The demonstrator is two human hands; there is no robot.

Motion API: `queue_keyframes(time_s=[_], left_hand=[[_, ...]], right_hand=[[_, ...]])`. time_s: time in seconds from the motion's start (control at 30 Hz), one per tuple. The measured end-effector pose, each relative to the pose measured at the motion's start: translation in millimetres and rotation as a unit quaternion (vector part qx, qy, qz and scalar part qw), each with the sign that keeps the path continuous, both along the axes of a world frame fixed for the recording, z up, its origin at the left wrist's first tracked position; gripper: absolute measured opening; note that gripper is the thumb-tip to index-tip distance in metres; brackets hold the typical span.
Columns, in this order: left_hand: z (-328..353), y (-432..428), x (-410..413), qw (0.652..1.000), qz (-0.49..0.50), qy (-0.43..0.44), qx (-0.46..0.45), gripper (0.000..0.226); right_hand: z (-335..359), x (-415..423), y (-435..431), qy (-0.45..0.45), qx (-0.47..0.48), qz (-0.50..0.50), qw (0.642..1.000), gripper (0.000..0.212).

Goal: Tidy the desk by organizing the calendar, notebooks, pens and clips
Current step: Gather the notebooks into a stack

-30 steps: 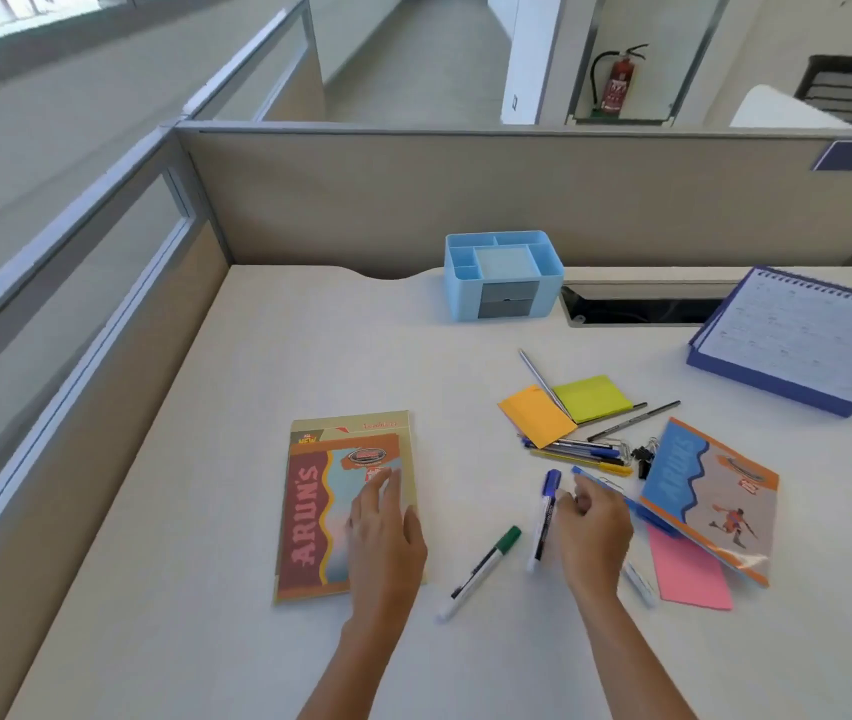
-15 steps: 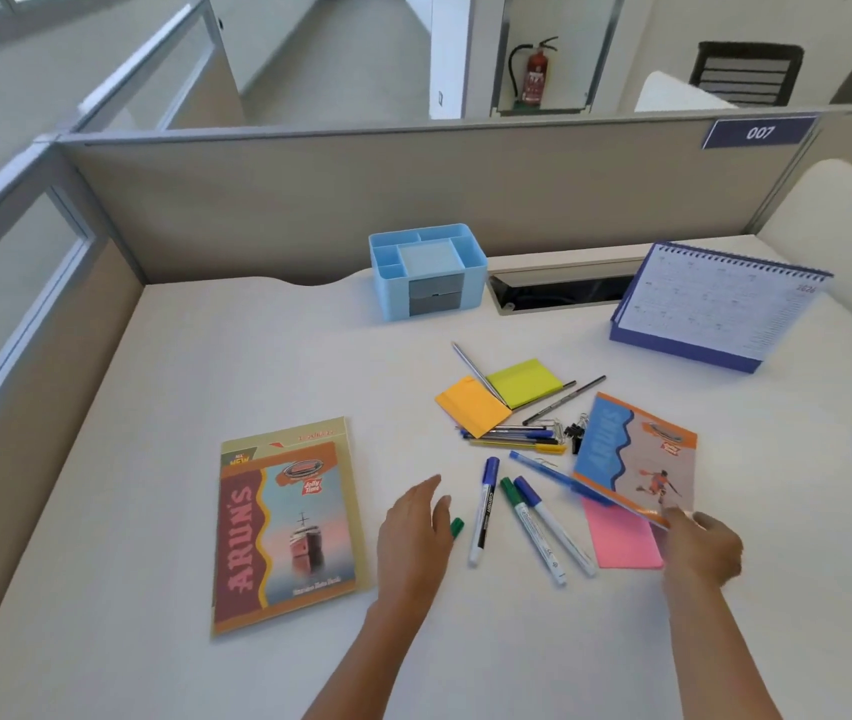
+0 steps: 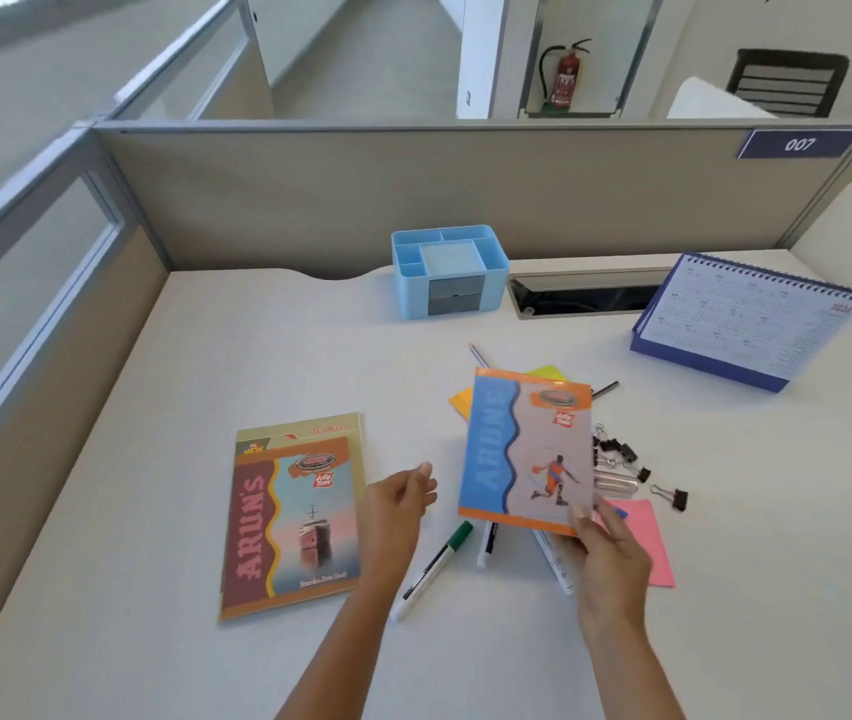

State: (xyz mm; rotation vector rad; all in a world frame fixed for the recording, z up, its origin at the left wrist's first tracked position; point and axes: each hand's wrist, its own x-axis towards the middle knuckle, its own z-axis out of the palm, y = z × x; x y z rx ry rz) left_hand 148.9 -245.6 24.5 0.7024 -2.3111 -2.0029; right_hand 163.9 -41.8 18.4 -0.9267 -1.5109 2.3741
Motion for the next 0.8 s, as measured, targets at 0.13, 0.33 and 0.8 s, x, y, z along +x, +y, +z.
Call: queue_keyframes(time_s=[0.13, 0.33, 0.8], left_hand=[[-0.5, -33.0, 6.4, 0.998, 0.047, -0.013, -0.040, 0.020], [-11.8, -93.6, 40.6, 0.974, 0.125, -0.083, -0.167, 0.030], [-16.5, -148.8, 66.6, 0.919, 0.159, -0.152, -0.326, 0.039]], right_hand=[[-4.9, 12.1, -61.8, -0.018, 0.003, 0.103, 0.994, 0.038], [-10.6, 20.7, -123.5, -0.057, 0.140, 0.217, 0.964, 0.029], [-22.4, 23.9, -177.9, -0.041, 0.459, 0.374, 0.805, 0.031]])
